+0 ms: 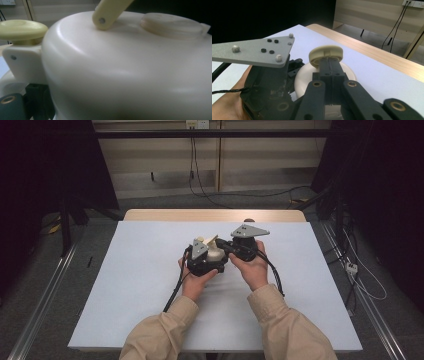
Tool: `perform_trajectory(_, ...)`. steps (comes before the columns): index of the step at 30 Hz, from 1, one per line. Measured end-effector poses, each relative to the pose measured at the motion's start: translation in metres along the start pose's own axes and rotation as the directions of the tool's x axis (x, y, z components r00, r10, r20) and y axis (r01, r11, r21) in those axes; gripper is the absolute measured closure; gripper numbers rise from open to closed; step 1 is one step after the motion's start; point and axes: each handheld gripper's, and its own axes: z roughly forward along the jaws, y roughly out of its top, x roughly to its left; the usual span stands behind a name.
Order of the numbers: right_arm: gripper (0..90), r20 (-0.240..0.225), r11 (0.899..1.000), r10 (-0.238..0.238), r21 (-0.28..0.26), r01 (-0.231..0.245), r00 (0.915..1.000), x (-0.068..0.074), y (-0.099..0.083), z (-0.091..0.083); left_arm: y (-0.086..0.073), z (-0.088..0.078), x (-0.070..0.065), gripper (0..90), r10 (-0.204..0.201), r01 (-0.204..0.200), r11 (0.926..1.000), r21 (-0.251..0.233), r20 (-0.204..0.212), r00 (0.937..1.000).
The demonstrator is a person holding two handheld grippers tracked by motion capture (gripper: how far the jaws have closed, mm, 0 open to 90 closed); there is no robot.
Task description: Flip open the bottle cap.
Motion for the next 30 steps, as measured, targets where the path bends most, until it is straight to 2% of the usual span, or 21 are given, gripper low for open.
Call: perform_trajectory(30, 90.0, -0.004, 1.0, 0.001, 0.003, -0.001, 1.0, 0.0015, 0.0036, 0.0085, -0.0001, 0.0002, 0.0002, 6.0, 0.005, -0.005, 1.0, -0.002, 0.0, 1.0)
